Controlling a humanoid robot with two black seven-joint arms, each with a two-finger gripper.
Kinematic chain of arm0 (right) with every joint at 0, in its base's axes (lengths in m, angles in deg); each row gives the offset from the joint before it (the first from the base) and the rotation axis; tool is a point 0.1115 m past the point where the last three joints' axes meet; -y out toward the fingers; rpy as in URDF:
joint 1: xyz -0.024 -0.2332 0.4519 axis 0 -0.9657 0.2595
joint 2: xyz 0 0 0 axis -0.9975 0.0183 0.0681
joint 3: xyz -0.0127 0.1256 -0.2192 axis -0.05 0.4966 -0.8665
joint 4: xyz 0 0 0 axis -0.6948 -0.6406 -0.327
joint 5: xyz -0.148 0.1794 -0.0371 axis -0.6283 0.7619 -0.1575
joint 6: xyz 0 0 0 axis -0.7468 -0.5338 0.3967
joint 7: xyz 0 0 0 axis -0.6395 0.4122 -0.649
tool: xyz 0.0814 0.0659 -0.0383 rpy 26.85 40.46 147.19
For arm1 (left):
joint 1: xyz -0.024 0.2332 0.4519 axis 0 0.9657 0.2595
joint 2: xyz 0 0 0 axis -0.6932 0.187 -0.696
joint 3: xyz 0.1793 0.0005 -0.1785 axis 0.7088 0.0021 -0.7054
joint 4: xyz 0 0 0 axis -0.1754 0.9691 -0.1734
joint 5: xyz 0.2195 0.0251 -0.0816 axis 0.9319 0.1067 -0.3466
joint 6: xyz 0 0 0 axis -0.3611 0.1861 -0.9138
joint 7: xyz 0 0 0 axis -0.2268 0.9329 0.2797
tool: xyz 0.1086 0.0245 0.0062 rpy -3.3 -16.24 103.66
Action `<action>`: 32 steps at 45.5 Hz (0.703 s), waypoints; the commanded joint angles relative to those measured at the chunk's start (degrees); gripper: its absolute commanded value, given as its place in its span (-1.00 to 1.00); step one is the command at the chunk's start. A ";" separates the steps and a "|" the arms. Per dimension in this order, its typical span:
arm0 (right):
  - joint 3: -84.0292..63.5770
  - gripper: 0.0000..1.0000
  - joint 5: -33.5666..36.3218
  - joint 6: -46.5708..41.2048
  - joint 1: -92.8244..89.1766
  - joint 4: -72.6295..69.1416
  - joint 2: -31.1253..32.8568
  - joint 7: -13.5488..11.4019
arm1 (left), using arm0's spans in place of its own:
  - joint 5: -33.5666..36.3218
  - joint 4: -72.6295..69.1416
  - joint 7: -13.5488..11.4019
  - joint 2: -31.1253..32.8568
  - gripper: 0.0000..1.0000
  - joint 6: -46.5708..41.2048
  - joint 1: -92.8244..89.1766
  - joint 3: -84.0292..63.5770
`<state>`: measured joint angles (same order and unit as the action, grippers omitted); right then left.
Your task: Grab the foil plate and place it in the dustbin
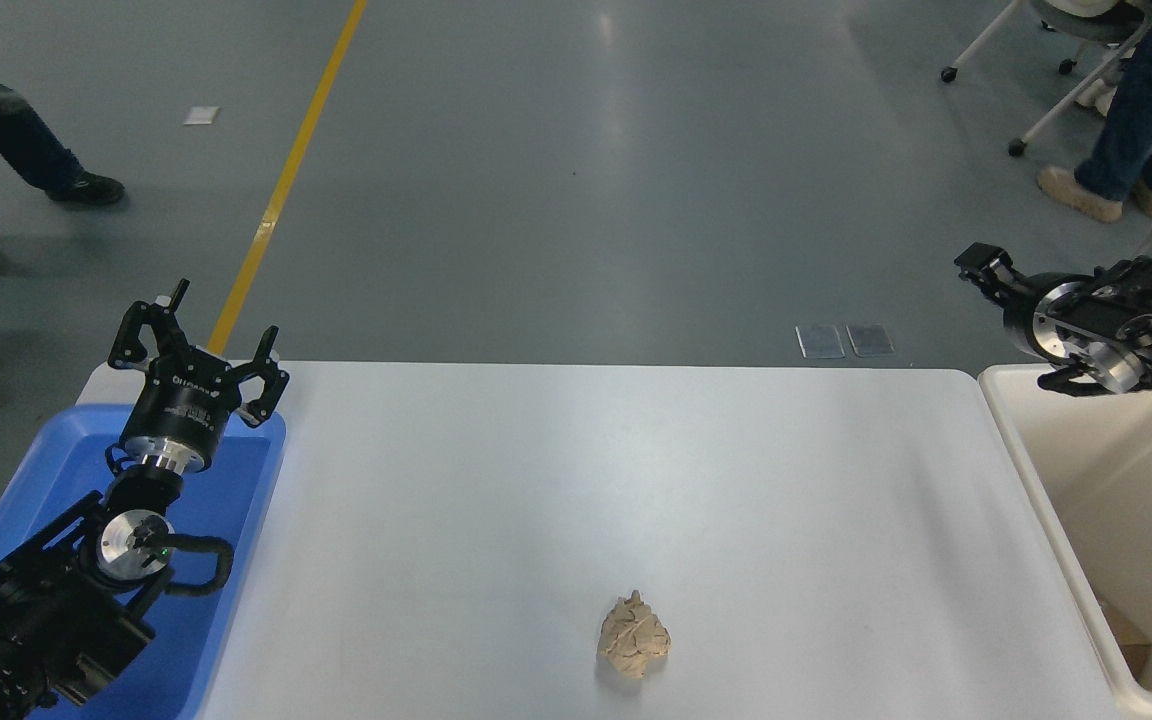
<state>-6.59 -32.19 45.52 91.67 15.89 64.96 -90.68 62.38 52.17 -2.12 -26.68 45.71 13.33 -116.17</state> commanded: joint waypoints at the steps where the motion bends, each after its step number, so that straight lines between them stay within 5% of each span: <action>1: -8.89 1.00 -0.03 -15.49 16.16 -12.95 -3.65 -0.10 | 0.04 -0.05 0.00 0.00 0.98 -0.09 0.09 -0.02; 32: -12.67 1.00 -3.19 -28.07 43.15 -43.37 -5.76 -0.36 | 0.04 -0.05 0.00 0.00 0.98 -0.26 0.09 0.07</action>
<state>-18.32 -35.01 21.71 126.76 -19.57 59.69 -91.02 62.43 52.13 -2.12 -26.69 45.54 13.42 -116.10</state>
